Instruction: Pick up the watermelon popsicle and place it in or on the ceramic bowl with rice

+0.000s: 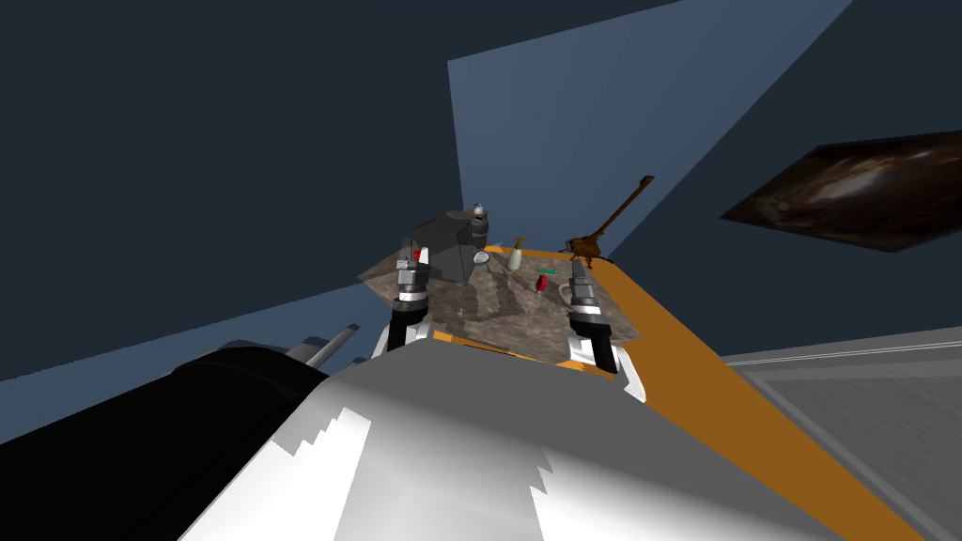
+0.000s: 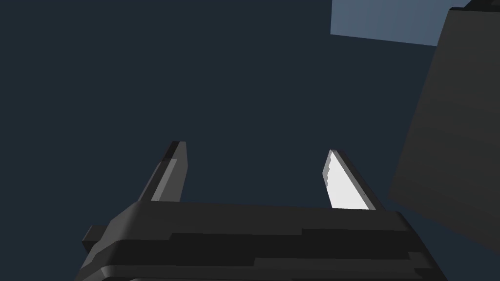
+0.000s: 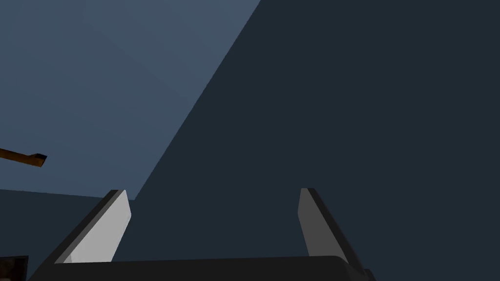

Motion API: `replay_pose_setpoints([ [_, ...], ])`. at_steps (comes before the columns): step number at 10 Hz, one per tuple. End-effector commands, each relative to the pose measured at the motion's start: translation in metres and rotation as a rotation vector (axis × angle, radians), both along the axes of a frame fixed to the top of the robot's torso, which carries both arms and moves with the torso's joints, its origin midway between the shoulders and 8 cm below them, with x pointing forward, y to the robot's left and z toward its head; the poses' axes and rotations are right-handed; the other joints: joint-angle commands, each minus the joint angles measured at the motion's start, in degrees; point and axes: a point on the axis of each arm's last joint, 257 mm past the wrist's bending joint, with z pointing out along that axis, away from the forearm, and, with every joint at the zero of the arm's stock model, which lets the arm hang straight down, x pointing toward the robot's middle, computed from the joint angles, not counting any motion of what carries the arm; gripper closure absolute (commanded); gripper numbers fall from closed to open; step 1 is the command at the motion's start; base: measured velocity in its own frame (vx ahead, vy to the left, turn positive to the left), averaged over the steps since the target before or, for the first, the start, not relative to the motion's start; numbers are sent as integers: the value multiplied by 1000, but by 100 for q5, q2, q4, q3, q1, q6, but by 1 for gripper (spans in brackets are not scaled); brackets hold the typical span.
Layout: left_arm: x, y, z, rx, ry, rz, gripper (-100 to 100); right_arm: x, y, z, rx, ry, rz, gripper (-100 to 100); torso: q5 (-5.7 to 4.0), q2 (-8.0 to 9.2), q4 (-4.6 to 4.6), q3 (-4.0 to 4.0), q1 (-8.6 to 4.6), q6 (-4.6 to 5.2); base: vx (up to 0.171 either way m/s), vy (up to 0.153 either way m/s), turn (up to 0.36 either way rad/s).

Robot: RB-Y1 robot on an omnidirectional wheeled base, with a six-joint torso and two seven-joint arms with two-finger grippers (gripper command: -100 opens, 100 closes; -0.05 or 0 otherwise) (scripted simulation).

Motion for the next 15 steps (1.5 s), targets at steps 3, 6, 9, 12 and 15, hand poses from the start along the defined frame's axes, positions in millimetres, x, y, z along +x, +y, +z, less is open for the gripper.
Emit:
replay_pose_setpoints([
  [3, 0, 0, 0, 0, 0, 0, 0, 13, -6, -4, -142, 1, -75, -100, 0, 4, 1, 2, 1, 0, -12, 54, -46],
  [6, 0, 0, 0, 0, 0, 0, 0, 19, -9, -7, -214, 2, -114, -100, 0, 0, 0, 0, 2, 0, -3, 48, -38],
  [9, 0, 0, 0, 0, 0, 0, 0, 31, -15, -15, -338, 12, -180, -100, -1, 4, 1, 3, -3, 0, -13, 44, -46],
  [12, 0, 0, 0, 0, 0, 0, 0, 36, -18, -21, -407, 19, -216, -100, -1, 0, 0, 0, -1, 0, -3, 43, -36],
  [15, 0, 0, 0, 0, 0, 0, 0, 47, -24, -36, -525, 43, -275, -100, -1, -1, 0, -1, -6, 0, 0, 36, -32],
])
